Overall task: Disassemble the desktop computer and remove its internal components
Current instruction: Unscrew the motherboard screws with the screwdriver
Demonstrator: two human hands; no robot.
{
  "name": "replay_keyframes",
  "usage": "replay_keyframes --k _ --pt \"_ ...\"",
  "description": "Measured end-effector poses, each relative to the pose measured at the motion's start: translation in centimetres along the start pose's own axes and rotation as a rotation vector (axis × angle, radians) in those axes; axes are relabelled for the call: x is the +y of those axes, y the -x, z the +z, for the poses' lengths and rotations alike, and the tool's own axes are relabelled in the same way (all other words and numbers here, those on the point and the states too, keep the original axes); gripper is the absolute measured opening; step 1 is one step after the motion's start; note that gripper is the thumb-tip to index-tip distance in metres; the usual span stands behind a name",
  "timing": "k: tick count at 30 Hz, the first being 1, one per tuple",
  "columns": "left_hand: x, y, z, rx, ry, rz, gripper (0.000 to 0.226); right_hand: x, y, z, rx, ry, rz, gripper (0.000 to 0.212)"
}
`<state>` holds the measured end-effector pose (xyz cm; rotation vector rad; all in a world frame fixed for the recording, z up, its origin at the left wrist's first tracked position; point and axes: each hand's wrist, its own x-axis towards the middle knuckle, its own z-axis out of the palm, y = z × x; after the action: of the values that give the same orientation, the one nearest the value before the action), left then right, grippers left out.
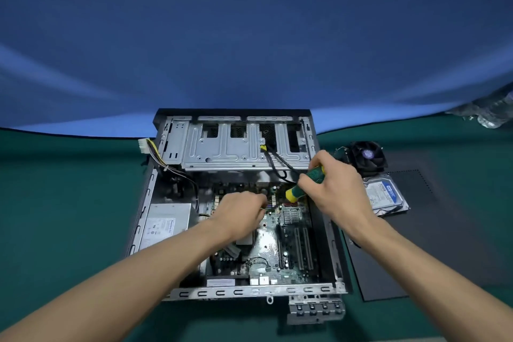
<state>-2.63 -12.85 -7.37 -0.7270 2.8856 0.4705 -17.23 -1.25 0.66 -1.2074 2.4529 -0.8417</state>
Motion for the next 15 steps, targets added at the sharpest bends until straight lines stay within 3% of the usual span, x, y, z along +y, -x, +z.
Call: replay_keyframes --k 4,15 --pt "-1.7 -0.6 1.6 -0.065 0.048 -0.051 0.020 0.4 -0.3 0.9 -0.001 0.179 -0.048 0.022" --pt "-2.4 -1.9 4.4 -0.035 0.230 -0.104 0.020 1.9 -0.5 3.6 -0.009 0.214 -0.053 0.023"
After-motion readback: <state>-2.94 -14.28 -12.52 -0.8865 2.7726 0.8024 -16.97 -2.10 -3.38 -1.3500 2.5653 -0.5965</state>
